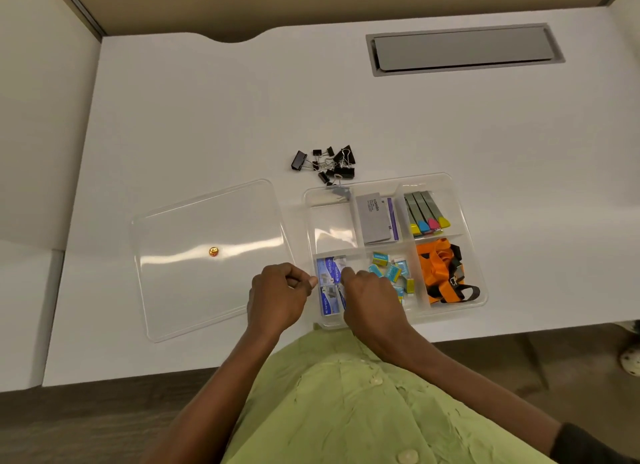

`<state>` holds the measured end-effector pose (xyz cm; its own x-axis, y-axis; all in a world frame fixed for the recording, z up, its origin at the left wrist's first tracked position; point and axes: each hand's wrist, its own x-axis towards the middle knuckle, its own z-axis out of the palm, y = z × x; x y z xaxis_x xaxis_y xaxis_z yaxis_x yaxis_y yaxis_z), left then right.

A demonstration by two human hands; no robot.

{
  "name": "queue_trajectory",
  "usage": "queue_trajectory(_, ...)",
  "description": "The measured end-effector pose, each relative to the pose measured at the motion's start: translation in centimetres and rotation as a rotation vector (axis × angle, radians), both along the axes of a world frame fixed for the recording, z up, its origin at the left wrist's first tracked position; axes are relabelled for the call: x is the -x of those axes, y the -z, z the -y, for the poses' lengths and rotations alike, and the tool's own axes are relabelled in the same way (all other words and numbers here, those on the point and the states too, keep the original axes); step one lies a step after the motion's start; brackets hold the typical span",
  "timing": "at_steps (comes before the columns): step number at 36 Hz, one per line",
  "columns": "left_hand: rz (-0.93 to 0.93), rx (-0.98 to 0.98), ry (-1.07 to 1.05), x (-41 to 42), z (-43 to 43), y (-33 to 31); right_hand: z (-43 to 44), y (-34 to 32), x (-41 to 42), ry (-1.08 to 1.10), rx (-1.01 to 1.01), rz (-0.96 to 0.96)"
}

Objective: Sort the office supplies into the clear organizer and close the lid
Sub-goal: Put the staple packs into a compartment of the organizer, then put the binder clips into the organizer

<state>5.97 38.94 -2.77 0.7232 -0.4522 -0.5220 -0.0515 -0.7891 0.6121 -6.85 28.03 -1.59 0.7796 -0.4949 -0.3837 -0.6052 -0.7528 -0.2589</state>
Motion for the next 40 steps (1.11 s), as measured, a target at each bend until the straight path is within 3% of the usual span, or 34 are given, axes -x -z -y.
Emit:
queue_trajectory(4, -0.017, -0.010, -0.032, -0.1, -0.1, 0.1, -0.5, 1.0, -0.6, 0.010, -0.002, -0.102)
queue_trajectory(18, -0.019, -0.109, 0.060, -1.2, 0.4, -0.8, 0.0, 0.2, -1.1, -0.024, -0.004, -0.145)
queue_trajectory(23, 0.094, -0.244, 0.198, -3.3, 1.8, -1.9, 2.8, -2.7, -1.8, 0.094, 0.011, 0.123)
queue_trajectory(26, 0.191, -0.215, 0.227, -5.2, 3.6, -2.6, 5.8, -3.8, -3.0, 0.182, -0.051, 0.339)
queue_trajectory(30, 0.399, -0.149, 0.328, -8.5, 7.2, -2.9, 11.3, -3.8, -5.8, 0.203, 0.029, 0.566)
queue_trajectory(34, 0.491, -0.145, 0.459, -12.2, 11.4, -2.7, 17.1, -2.6, -9.5, 0.204, 0.034, 0.459)
queue_trajectory(40, 0.438, -0.055, 0.618, -16.3, 17.0, -3.0, 22.2, -0.8, -13.9, 0.128, -0.075, 0.233)
